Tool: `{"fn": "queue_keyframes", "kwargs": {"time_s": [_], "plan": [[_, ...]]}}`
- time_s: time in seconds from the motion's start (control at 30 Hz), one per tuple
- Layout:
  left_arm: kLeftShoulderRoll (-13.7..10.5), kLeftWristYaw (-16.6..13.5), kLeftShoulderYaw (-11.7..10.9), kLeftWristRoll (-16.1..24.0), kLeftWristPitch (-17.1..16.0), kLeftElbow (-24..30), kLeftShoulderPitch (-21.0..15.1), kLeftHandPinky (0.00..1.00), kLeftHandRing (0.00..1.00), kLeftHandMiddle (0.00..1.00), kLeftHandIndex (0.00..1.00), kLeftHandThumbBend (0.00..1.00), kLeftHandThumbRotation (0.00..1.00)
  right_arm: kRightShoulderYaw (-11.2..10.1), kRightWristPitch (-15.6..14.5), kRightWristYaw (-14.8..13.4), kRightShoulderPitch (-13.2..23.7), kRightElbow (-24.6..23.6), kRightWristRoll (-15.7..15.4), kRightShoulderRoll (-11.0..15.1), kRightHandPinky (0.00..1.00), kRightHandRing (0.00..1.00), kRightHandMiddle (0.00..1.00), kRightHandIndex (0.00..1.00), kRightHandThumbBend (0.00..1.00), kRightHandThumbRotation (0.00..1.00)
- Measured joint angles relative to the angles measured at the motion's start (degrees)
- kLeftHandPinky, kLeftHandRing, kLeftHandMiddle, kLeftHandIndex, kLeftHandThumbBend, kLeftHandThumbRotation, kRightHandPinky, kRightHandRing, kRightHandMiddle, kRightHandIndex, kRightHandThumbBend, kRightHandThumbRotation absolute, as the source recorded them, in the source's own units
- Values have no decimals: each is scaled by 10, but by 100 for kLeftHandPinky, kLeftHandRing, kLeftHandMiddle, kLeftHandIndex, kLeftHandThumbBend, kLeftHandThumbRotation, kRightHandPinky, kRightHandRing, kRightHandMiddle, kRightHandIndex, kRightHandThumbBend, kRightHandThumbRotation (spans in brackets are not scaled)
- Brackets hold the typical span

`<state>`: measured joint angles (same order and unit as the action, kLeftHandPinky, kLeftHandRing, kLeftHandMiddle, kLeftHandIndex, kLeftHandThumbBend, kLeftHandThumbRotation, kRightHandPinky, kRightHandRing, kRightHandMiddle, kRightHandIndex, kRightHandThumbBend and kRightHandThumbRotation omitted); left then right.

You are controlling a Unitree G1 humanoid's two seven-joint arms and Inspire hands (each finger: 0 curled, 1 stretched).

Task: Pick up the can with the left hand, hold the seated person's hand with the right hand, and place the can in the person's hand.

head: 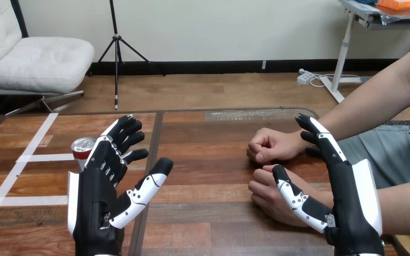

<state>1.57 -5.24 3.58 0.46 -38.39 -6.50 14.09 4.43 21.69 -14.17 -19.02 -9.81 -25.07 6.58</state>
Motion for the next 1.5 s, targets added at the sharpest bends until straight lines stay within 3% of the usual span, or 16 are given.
{"fn": "queue_keyframes", "kwargs": {"time_s": [1.27, 1.5], "plan": [[0, -1, 0, 0, 0, 0, 0, 70, 79, 80, 79, 70, 25, 0, -1, 1, 0, 0, 0, 0, 80, 86, 89, 87, 42, 0], [0, -21, -6, 11, -16, -5, 0, 71, 81, 82, 80, 67, 22, 0, -1, 3, 0, 0, 1, 0, 80, 86, 89, 87, 43, 0]]}}
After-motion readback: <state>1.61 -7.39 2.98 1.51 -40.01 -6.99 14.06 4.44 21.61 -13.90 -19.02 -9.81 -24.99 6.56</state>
